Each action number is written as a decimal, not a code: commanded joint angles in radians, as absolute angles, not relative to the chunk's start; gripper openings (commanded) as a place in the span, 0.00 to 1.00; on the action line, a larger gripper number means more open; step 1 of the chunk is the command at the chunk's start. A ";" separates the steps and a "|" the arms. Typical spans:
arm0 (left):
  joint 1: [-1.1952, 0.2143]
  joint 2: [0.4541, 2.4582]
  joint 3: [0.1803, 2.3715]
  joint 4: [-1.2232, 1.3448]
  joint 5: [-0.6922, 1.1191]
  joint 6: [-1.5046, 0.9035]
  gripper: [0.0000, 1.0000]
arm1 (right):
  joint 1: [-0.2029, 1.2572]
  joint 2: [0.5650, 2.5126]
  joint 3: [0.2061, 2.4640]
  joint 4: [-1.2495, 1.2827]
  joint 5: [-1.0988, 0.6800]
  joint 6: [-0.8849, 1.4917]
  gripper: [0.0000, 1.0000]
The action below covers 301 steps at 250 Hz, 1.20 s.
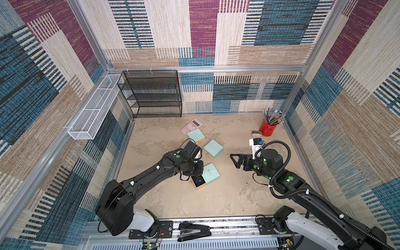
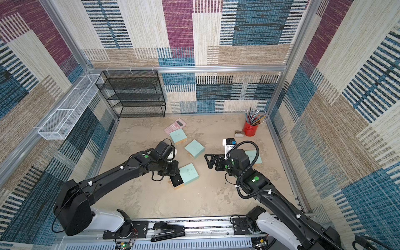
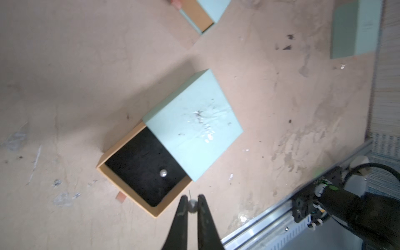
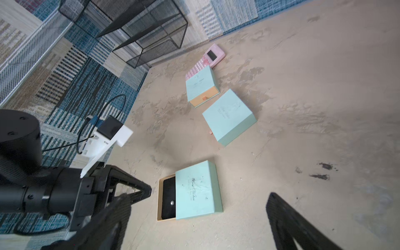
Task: Take out the earrings from the drawer-style jewelry box
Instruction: Place the earring at the center of the board.
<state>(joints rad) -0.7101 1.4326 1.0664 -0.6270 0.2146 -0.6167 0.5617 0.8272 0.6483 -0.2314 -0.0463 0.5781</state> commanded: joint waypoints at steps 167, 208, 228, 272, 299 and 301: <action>-0.952 2.196 1.780 -0.466 0.432 -0.704 0.06 | 0.563 0.584 0.757 -0.410 0.345 0.633 0.99; -0.971 2.320 1.928 -0.466 0.460 -0.724 0.06 | 0.563 0.580 0.798 -0.428 0.370 0.613 0.99; -0.976 2.363 1.978 -0.464 0.470 -0.733 0.06 | 0.563 0.578 0.805 -0.432 0.374 0.605 0.99; -0.987 2.452 2.082 -0.463 0.486 -0.754 0.06 | 0.563 0.579 0.829 -0.450 0.373 0.591 0.99; -0.989 2.489 2.127 -0.466 0.483 -0.762 0.06 | 0.563 0.574 0.849 -0.471 0.377 0.584 0.99; -0.989 2.492 2.130 -0.466 0.483 -0.761 0.06 | 0.563 0.575 0.849 -0.472 0.377 0.584 0.99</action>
